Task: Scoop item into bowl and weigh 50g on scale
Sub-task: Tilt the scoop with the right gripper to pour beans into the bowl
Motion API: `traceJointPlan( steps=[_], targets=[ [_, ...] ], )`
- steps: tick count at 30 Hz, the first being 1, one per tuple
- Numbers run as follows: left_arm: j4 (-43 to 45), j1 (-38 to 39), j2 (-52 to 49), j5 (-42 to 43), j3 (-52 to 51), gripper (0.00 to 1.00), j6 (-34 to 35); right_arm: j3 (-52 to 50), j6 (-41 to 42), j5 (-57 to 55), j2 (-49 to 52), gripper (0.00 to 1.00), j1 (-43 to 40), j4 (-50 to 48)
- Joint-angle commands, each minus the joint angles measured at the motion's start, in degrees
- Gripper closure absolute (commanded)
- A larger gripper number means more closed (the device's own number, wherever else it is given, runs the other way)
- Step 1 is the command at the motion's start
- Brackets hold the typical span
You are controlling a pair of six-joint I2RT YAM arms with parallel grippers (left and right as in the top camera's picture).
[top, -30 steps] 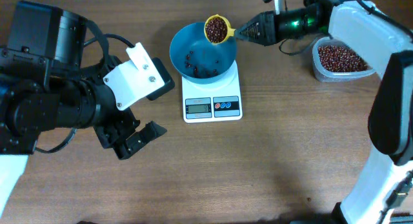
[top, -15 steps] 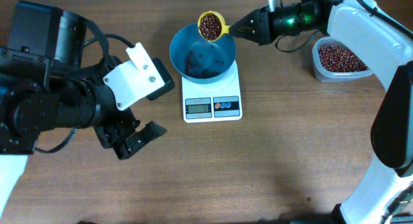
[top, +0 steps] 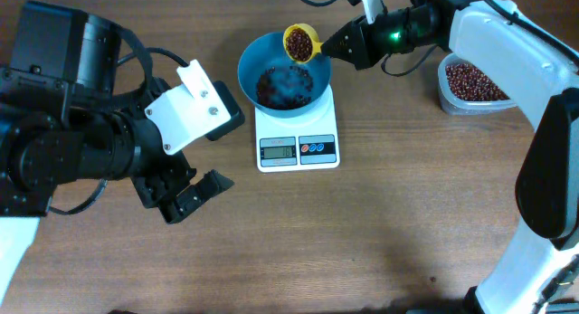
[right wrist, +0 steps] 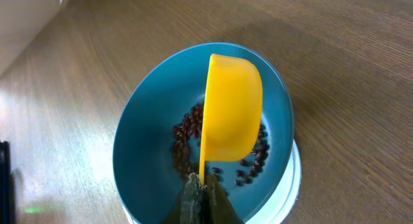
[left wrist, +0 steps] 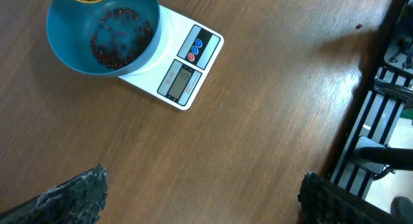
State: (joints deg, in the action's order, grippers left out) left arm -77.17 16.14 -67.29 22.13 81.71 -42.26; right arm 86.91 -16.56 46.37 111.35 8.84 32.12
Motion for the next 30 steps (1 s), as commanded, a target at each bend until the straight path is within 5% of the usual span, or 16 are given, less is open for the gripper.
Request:
traceJointPlan(
  steps=[1,30],
  targets=[
    [-0.07,-0.28,0.13,0.81,-0.26,0.01,-0.72,1.18,-0.61,-0.81,-3.15,0.96,0.33,0.02],
    [-0.07,-0.28,0.13,0.81,-0.26,0.01,-0.72,1.18,-2.49,-8.63,-9.14,0.96,3.96,6.67]
  ],
)
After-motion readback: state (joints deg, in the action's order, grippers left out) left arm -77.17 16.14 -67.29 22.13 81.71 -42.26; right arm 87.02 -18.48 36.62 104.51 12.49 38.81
